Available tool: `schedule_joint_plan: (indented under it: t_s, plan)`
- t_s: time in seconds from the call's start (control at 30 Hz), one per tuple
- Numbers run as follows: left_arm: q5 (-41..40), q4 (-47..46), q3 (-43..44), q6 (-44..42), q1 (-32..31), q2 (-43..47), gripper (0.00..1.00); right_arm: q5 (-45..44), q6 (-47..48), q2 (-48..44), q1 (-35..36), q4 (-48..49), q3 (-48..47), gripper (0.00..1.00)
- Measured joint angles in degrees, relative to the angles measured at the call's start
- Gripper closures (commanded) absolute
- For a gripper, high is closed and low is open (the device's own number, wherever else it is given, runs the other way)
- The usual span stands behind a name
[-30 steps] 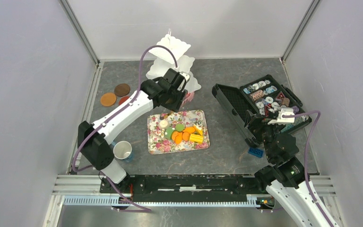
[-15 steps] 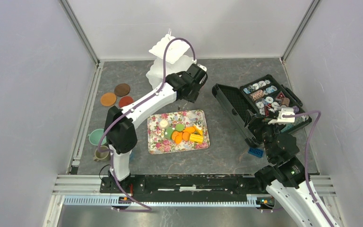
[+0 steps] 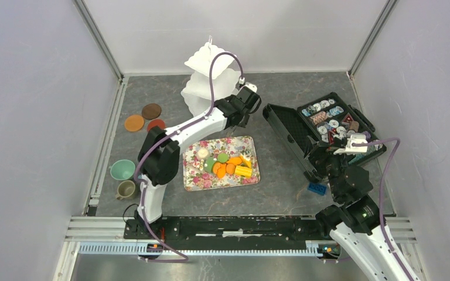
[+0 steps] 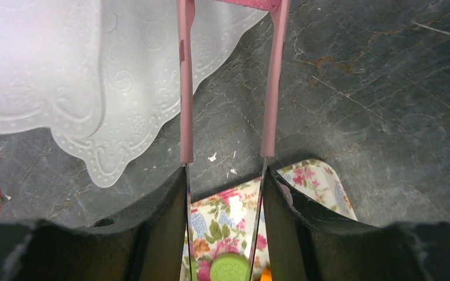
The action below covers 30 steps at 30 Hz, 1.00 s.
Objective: Serve the afternoon tea
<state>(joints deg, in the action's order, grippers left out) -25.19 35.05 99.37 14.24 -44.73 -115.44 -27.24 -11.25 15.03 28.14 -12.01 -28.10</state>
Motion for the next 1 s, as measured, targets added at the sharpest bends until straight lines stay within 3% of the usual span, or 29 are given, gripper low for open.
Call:
schedule_joint_plan:
  t_s: [0.43,1.0]
  plan:
    - [-4.2,-9.18,-2.43,0.07,1.77,-4.15,0.53,-0.02,-0.02,-0.44,0.0,-1.49,-0.98,0.02]
    - [-3.1,-16.57,-6.93,0.04,6.82,-4.33,0.5,-0.48,0.17,-0.57,0.0,-3.28,-2.69,0.02]
